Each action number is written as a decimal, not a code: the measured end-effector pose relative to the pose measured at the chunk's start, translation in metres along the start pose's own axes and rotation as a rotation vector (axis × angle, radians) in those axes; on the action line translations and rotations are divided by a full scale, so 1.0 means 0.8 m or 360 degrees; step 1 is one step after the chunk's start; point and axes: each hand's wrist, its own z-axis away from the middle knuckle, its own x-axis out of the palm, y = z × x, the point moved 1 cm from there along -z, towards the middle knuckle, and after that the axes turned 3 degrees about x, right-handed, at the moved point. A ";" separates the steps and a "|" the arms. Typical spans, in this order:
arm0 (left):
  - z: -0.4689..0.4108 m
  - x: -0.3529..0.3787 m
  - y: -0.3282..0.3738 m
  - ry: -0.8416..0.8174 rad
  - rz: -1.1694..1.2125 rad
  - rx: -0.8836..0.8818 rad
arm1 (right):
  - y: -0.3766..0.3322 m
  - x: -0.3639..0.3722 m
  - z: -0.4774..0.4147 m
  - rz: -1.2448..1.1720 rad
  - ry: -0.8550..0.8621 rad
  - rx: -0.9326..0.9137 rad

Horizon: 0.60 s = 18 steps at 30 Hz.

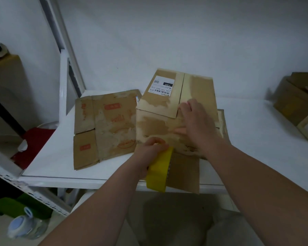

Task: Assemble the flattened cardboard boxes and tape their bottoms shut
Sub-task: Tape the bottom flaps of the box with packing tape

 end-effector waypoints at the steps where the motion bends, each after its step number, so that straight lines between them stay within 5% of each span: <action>1: 0.002 0.001 -0.001 0.0042 -0.0020 0.0056 | 0.004 -0.001 0.004 -0.0139 0.0034 0.0048; 4: 0.012 0.008 -0.001 0.0118 -0.0054 0.0173 | 0.009 -0.007 0.021 -0.0546 0.0261 0.0166; 10: 0.013 0.016 -0.003 0.0310 -0.0031 0.0146 | 0.000 -0.001 0.071 -0.0667 0.0462 0.0159; 15: 0.014 0.011 0.012 0.0479 0.0349 0.0028 | 0.009 0.002 0.092 -0.0975 0.0189 0.0408; 18: 0.013 0.011 0.033 0.0518 0.0704 -0.0041 | 0.011 -0.007 0.097 -0.0963 -0.0145 0.0306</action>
